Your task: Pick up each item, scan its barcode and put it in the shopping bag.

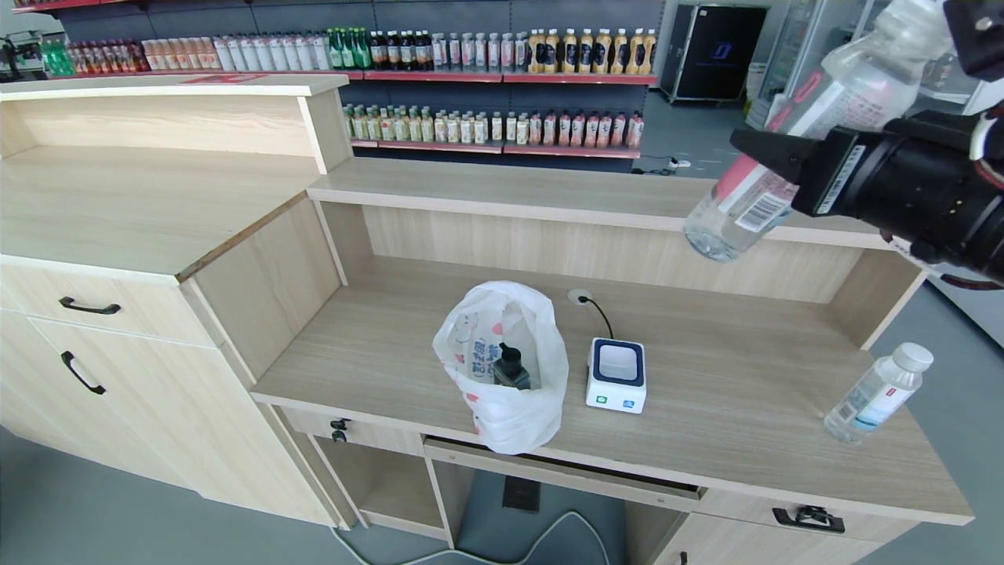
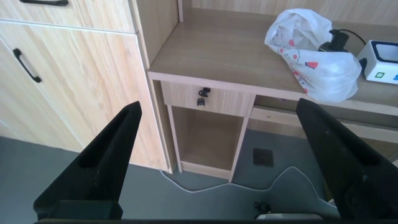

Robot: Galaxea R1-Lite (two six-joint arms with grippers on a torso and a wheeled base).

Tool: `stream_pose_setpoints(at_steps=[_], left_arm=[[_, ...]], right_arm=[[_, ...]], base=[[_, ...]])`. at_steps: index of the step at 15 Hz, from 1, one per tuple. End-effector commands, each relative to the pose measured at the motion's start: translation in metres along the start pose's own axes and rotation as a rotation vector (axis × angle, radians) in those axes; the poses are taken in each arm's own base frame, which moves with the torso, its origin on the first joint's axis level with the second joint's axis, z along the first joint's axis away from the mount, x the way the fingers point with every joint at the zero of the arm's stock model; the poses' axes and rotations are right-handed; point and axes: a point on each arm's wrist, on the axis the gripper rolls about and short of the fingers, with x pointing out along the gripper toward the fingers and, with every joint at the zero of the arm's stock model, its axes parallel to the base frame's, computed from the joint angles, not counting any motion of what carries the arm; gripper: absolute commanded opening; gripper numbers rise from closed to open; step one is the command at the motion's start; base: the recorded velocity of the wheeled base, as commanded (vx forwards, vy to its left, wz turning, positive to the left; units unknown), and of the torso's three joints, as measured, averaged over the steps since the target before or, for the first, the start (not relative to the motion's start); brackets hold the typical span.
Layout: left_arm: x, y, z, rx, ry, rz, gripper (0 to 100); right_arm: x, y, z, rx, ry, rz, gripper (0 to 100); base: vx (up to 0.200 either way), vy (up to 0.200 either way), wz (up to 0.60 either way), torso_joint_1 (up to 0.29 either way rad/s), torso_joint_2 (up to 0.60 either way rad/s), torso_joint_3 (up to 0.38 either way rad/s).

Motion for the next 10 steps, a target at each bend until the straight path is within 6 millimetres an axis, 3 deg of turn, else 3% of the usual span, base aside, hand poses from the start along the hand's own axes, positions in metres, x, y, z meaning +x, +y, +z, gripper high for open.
stream_pose_setpoints(at_steps=[1, 3, 10], left_arm=[[0.000, 0.000, 0.000, 0.000, -0.001, 0.000, 100], [0.000, 0.000, 0.000, 0.000, -0.001, 0.000, 100], [0.000, 0.000, 0.000, 0.000, -0.001, 0.000, 100]], right_arm=[[0.042, -0.039, -0.092, -0.248, 0.126, -0.117, 0], [0.059, -0.051, -0.123, -0.316, 0.058, -0.134, 0], [0.108, -0.072, -0.205, -0.435, -0.122, 0.164, 0]], base=[[0.000, 0.000, 0.00, 0.000, 0.00, 0.000], [0.000, 0.000, 0.00, 0.000, 0.00, 0.000], [0.000, 0.000, 0.00, 0.000, 0.00, 0.000]])
